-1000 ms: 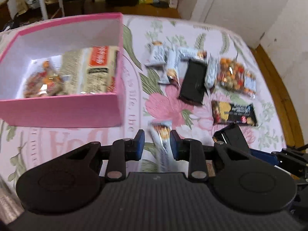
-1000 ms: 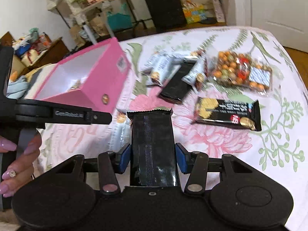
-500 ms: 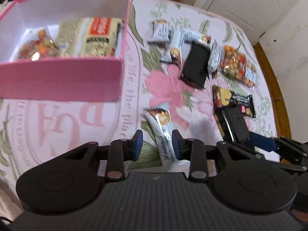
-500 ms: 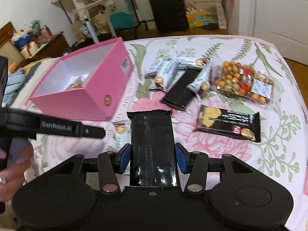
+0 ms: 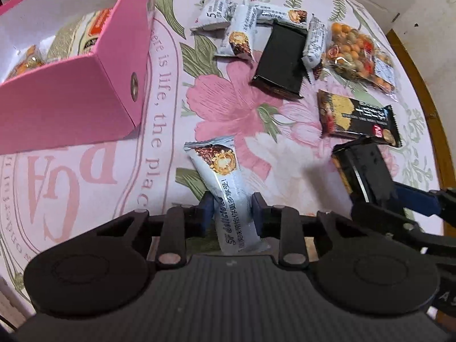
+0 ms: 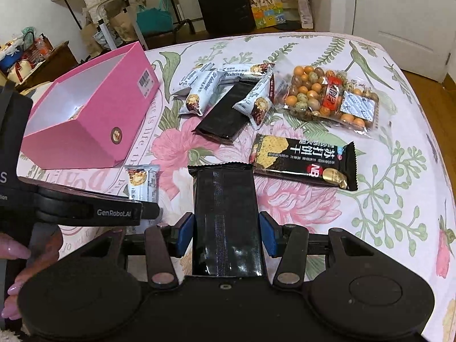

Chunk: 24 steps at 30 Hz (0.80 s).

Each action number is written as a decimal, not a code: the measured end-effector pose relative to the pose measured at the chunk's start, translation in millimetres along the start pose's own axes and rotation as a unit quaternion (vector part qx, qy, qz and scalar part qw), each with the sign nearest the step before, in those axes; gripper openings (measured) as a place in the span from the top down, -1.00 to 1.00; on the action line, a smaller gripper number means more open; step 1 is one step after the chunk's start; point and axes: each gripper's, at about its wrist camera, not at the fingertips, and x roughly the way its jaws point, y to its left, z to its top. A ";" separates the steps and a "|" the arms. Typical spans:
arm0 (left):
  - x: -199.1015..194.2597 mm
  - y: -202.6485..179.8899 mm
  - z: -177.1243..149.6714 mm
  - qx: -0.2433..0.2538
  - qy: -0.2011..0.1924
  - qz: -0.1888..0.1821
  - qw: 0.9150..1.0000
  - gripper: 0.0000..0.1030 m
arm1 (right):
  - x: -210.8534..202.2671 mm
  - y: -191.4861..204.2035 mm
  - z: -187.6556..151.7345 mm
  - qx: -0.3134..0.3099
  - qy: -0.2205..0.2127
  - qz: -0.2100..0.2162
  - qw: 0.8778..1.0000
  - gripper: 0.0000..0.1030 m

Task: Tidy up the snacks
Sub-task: 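Carry the white bar and black bar over the pink box and drop them in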

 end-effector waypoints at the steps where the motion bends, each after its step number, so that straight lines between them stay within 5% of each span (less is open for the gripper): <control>1: -1.4 1.3 -0.4 -0.004 0.002 -0.003 1.000 0.47 | -0.2 0.6 -0.9 0.001 0.000 0.001 1.000 -0.06; 16: -42.7 39.9 0.9 -0.038 0.050 -0.013 0.998 0.47 | -15.5 23.5 -1.6 -0.028 0.026 0.042 0.998 -0.06; 24: -111.4 102.4 27.4 -0.074 -0.004 0.000 0.997 0.47 | -30.5 62.6 41.4 -0.098 -0.022 0.075 0.992 -0.06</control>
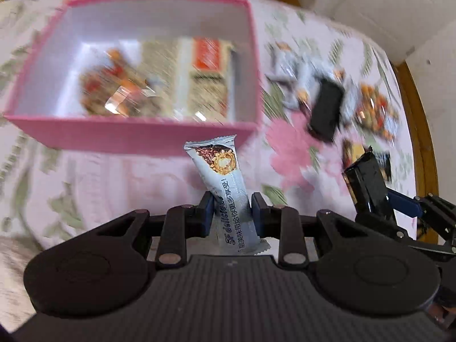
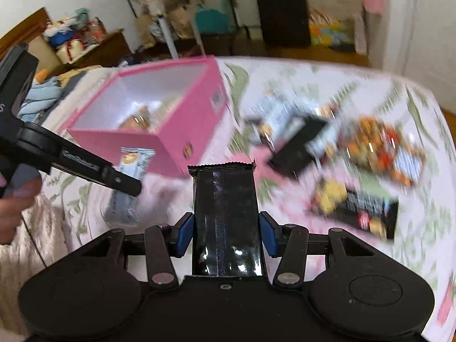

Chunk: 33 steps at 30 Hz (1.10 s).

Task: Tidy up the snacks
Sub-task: 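Carry the white bar and black bar over the pink box and drop them in, then return both tools to the snack pile and grasp another white bar with the left gripper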

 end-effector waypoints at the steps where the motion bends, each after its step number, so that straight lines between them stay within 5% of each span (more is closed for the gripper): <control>1: -9.0 6.3 4.1 -0.003 -0.012 0.006 1.000 0.47 | 2.2 4.0 5.5 -0.002 -0.007 0.004 1.000 -0.06; 7: -43.8 31.6 36.8 -0.012 -0.075 0.031 0.997 0.47 | 20.6 36.3 47.5 -0.027 -0.048 0.055 0.997 -0.06; 11: -45.4 40.7 55.2 -0.020 -0.109 0.048 0.993 0.47 | 33.6 68.3 71.2 -0.088 -0.091 0.004 0.992 -0.06; 16: -25.2 53.3 77.6 -0.031 -0.137 0.033 0.990 0.47 | 65.3 79.0 100.2 -0.103 -0.083 0.053 0.990 -0.06; 22: 19.0 69.1 92.5 -0.065 -0.114 0.019 0.991 0.45 | 118.7 90.9 121.3 -0.116 -0.059 0.061 0.990 -0.06; 26: 29.1 71.5 92.0 -0.080 -0.111 0.034 0.990 0.15 | 141.7 95.6 123.2 -0.118 -0.067 0.045 0.990 -0.08; 30: 22.8 60.2 87.0 -0.043 -0.127 0.061 0.989 0.01 | 141.2 97.0 118.9 -0.112 -0.083 0.012 0.990 -0.32; 33: 13.3 58.0 81.9 -0.042 -0.129 0.036 0.990 -0.09 | 125.0 87.5 114.4 -0.088 -0.088 0.012 0.992 -0.38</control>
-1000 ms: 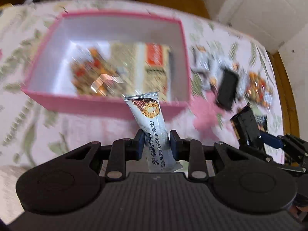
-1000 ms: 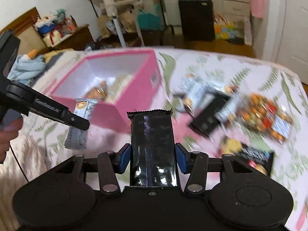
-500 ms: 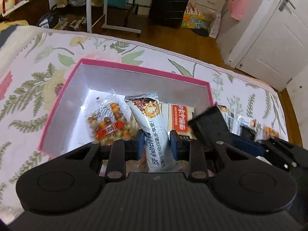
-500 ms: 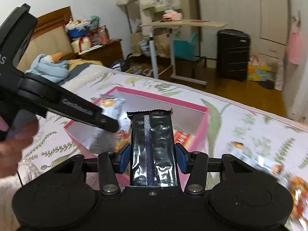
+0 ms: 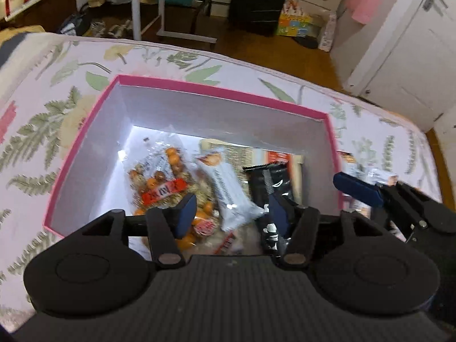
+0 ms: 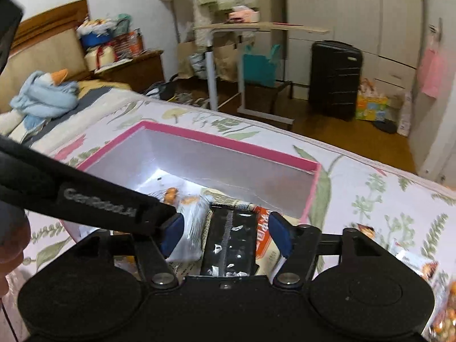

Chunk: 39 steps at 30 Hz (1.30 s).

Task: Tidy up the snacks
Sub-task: 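Return both tools to the snack pile and grasp another white bar with the left gripper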

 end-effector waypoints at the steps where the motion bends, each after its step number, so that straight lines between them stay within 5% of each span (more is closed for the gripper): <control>1: -4.3 -0.3 -0.5 -0.002 0.000 -0.009 1.000 -0.09 | -6.3 -5.2 0.6 0.009 -0.002 0.005 1.000 -0.42; 8: -50.2 -25.1 -20.7 0.047 -0.026 -0.054 0.997 -0.09 | -87.6 -50.6 -22.4 0.080 -0.018 0.024 0.996 -0.46; 19: -66.7 -96.3 -46.1 0.132 -0.035 -0.123 0.983 0.06 | -163.0 -119.4 -82.8 0.159 -0.030 -0.047 0.986 -0.46; 26: -28.3 -136.0 -52.2 0.152 -0.036 -0.152 0.976 0.13 | -138.3 -100.8 -114.9 0.115 -0.055 -0.051 0.991 -0.35; 33: 33.0 -161.5 -49.2 0.156 0.031 -0.137 0.978 0.16 | -78.9 -119.3 -136.1 0.158 -0.033 -0.090 0.983 -0.32; 39: 70.3 -182.0 -45.4 0.194 0.031 -0.103 0.975 0.16 | -36.4 -142.3 -140.8 0.209 -0.010 -0.106 0.972 -0.32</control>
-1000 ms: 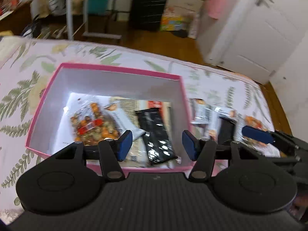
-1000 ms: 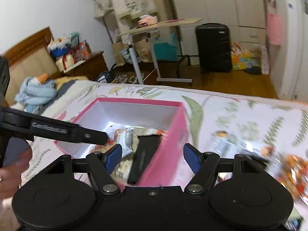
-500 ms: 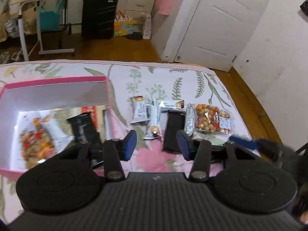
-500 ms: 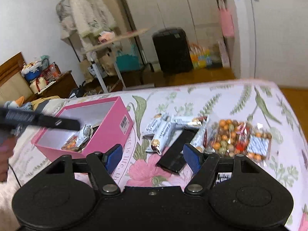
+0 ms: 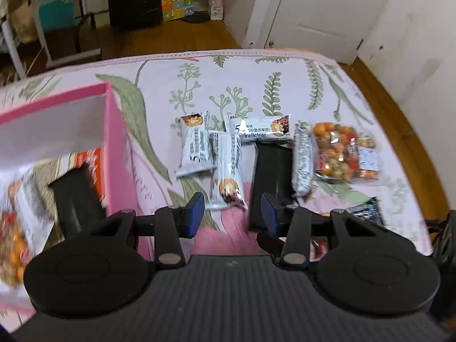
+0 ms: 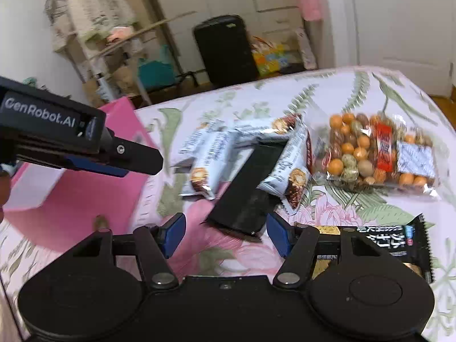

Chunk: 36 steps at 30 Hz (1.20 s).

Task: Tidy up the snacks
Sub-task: 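Return both tools to the snack pile and grasp another white bar with the left gripper, then carry the white bar with the left gripper while the right carries a black bar into the box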

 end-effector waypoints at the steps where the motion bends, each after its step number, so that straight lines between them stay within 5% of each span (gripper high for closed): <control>1: 8.7 -3.2 3.1 0.006 0.005 0.008 1.000 0.16 | 4.5 0.4 -0.6 -0.001 -0.004 -0.007 1.000 -0.32; 9: 66.3 -19.6 11.4 0.055 0.032 0.074 0.995 0.16 | 28.7 3.3 -6.9 -0.019 -0.025 -0.023 0.999 -0.50; 12: 75.4 -13.4 9.6 0.035 0.039 0.067 0.996 0.13 | 35.5 8.0 -7.4 -0.037 -0.030 -0.031 0.998 -0.61; 15: 75.1 -6.6 9.7 0.008 0.045 0.047 0.998 0.38 | 40.7 12.9 -8.9 -0.060 -0.039 -0.051 0.996 -0.60; 18: 72.2 -6.5 8.9 0.005 0.052 0.040 0.998 0.46 | 38.0 14.3 -11.3 -0.071 -0.043 -0.065 0.994 -0.36; 28: 50.3 -14.7 -8.2 0.006 0.071 0.034 0.997 0.49 | -3.1 11.3 -21.8 -0.073 0.017 -0.021 0.997 -0.26; 32: 52.8 -16.1 -10.7 0.008 0.071 0.038 0.997 0.44 | -4.4 8.2 -23.2 -0.080 0.016 -0.033 0.996 -0.38; 36: 64.1 -10.9 -10.6 -0.016 0.095 0.038 0.995 0.15 | 5.9 6.1 -15.2 -0.077 0.012 -0.033 0.996 -0.47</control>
